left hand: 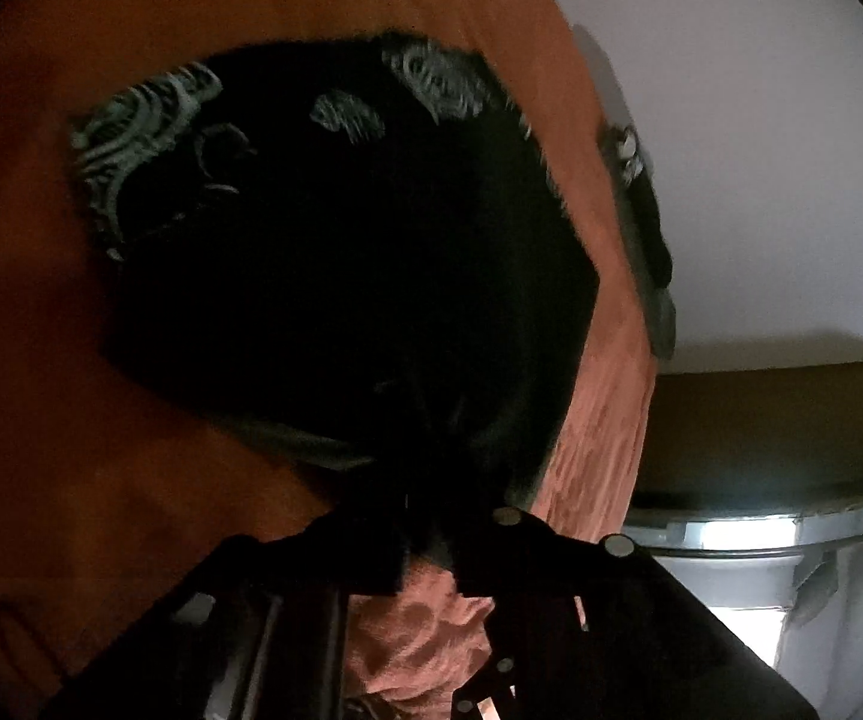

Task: Fold clothes

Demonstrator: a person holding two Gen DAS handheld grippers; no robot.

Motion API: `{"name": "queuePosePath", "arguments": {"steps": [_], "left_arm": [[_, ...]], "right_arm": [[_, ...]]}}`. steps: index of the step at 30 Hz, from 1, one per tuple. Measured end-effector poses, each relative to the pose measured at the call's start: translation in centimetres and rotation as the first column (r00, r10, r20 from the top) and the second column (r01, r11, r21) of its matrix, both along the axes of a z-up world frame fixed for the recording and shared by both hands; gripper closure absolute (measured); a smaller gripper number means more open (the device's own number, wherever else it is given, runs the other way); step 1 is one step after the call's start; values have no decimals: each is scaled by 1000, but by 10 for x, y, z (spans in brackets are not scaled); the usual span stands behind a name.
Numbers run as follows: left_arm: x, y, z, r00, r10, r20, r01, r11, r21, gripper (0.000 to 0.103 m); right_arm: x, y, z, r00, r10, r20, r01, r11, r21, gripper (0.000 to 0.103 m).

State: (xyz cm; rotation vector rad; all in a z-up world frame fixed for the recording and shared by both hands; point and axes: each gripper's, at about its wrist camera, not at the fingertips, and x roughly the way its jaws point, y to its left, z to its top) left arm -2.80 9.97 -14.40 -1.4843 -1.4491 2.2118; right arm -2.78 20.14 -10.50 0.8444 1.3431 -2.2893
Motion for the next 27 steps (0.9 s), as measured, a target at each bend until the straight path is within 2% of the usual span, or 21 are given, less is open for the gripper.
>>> {"name": "queuePosePath", "arguments": {"steps": [3, 7, 9, 10, 11, 12, 13, 14, 15, 16, 17, 21, 24, 27], "left_arm": [[8, -9, -1, 999, 22, -22, -23, 1000, -18, 92], [8, -14, -8, 998, 9, -59, -9, 1000, 14, 91], [8, -16, -2, 996, -4, -85, 5, 1000, 10, 85], [8, -17, 1, 995, -9, -97, 9, 1000, 7, 75], [6, -17, 2, 995, -10, -102, 11, 1000, 7, 69], [4, -17, 0, 995, -6, -98, 7, 1000, 10, 63], [3, -19, -2, 996, 1, -92, 0, 1000, 14, 64], [1, -20, -4, 996, 10, -88, -8, 1000, 13, 67], [0, -21, -5, 996, 18, -87, -18, 1000, -1, 91], [0, -23, -6, 996, 21, -91, -23, 1000, -21, 97], [1, -25, -6, 995, 22, -97, -26, 999, -32, 97], [2, -29, -7, 994, 28, -108, -33, 998, -47, 98], [-1, -29, -12, 996, 15, -89, -20, 998, -58, 98], [0, -32, -13, 996, 4, -88, -8, 999, -52, 98]], "right_arm": [[1, -1, -10, 1000, -3, 24, 2, 1000, 31, 100], [-3, 1, -13, 996, -51, 67, 50, 999, 20, 98], [-1, 5, -7, 995, -55, 80, 57, 998, -14, 90], [1, 7, -2, 995, -52, 85, 55, 998, -34, 82], [2, 9, -1, 996, -49, 81, 52, 998, -40, 72], [3, 10, -3, 997, -46, 65, 48, 999, -24, 67], [3, 11, -6, 998, -42, 50, 42, 999, -3, 64], [2, 11, -9, 999, -36, 37, 35, 999, 24, 64], [0, 11, -13, 999, -32, 31, 31, 999, 45, 65], [-2, 12, -14, 999, -34, 35, 32, 998, 50, 83], [-4, 12, -16, 999, -35, 38, 33, 998, 55, 96], [-8, 17, -14, 997, -67, 43, 66, 998, 22, 96], [-9, 23, -30, 992, -100, 80, 94, 993, 76, 96], [-4, 30, -32, 988, -109, 106, 102, 992, 68, 96]]}}
